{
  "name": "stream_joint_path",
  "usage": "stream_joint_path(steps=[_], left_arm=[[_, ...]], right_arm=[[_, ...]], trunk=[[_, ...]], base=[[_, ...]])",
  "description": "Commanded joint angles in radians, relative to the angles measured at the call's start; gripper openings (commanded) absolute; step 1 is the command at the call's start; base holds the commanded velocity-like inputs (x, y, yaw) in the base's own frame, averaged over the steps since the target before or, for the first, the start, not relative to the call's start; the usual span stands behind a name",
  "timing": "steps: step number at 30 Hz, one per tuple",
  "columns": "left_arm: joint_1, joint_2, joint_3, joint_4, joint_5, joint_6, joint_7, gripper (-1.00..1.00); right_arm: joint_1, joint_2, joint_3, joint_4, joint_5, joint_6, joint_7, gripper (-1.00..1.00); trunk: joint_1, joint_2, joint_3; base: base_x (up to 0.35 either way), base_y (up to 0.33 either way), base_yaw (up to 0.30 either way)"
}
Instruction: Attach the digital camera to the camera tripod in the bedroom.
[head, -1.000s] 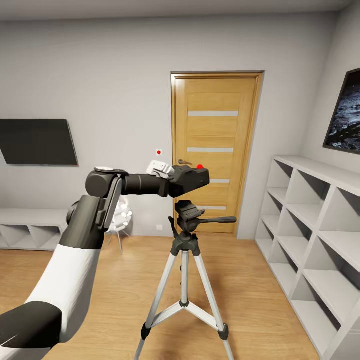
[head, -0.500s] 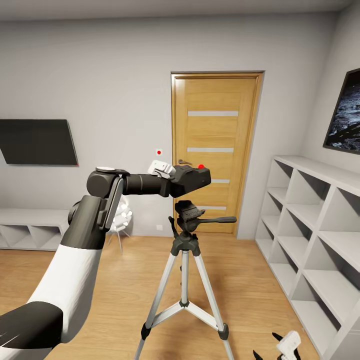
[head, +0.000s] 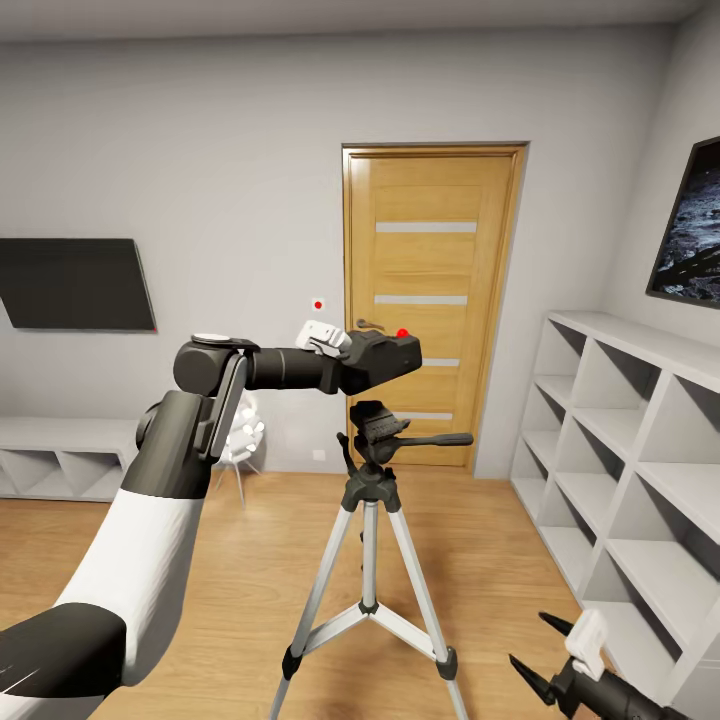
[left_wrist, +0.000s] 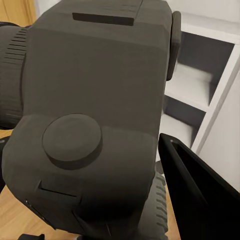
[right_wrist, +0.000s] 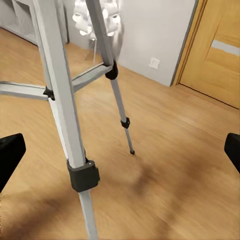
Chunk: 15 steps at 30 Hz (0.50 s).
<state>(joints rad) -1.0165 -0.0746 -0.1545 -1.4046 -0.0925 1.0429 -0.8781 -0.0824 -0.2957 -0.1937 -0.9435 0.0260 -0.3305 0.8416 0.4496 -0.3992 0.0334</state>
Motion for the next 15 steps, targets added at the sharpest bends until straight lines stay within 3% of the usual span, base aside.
stream_joint_path(steps=[1, 10, 15], left_arm=[[-0.001, -0.001, 0.001, 0.000, -0.009, 0.004, -0.012, -1.00], [-0.001, -0.001, 0.000, 0.000, -0.009, 0.004, -0.012, -1.00], [-0.001, -0.001, 0.000, 0.000, -0.009, 0.004, -0.012, -1.00]], right_arm=[[-0.001, 0.000, -0.006, -0.006, 0.002, 0.013, 0.008, 1.00], [-0.030, 0.004, -0.012, -0.052, 0.002, 0.098, 0.014, 1.00], [-0.091, 0.037, 0.020, -0.053, 0.002, 0.173, 0.013, 1.00]], trunk=[[0.000, -0.001, 0.000], [0.000, -0.001, 0.000], [0.000, -0.001, 0.000]], base=[[0.000, 0.000, 0.000], [0.000, 0.000, 0.000], [0.000, 0.000, 0.000]])
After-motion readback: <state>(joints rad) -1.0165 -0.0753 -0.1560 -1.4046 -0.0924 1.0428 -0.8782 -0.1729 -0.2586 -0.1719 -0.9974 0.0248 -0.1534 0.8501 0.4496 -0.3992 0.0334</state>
